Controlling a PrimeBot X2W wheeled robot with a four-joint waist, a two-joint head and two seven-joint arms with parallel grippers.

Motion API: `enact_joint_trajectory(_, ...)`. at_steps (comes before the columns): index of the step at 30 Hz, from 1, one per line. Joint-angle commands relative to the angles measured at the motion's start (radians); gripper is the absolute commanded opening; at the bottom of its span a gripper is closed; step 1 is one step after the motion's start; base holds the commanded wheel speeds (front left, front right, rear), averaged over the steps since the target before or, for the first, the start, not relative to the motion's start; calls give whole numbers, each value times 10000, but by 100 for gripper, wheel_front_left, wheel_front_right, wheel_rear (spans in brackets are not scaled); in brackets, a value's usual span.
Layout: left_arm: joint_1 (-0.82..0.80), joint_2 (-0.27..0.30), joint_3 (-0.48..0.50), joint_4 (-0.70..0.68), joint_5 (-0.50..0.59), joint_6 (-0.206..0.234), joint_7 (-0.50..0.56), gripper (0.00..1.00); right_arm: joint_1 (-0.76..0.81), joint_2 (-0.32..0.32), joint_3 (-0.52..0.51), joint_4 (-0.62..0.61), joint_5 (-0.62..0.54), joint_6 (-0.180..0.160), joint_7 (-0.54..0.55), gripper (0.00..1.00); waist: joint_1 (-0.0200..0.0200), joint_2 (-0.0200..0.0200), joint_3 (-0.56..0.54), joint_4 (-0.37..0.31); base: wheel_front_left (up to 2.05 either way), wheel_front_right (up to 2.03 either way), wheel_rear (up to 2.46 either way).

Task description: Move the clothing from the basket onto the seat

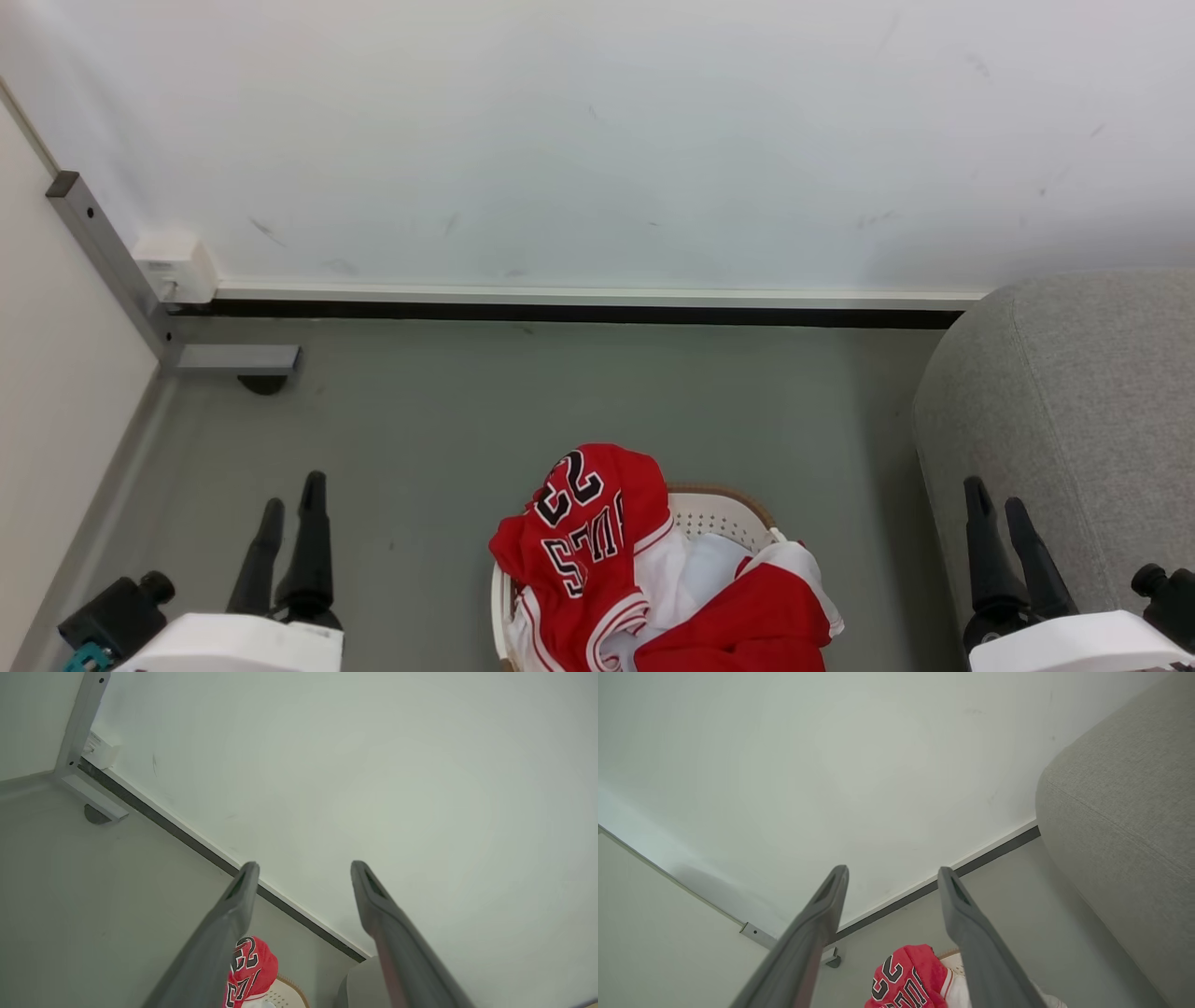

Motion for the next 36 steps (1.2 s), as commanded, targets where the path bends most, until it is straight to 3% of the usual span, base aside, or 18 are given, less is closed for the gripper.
enact_joint_trajectory(1,-68,136,-20,-127,390,38,-120,100,-282,-117,-7,-36,-383,-8,-107,100,0,0,-6,5,0,0,0)
enact_joint_trajectory(19,-30,149,-65,2,2487,189,-631,100,-412,-130,225,289,-2405,-11,-629,100,0,0,-1,-12,0,0,0)
enact_joint_trajectory(36,39,93,72,-56,3907,47,-1039,100,-438,-141,430,290,-3707,-14,-1036,100,0,0,16,-63,0,0,0)
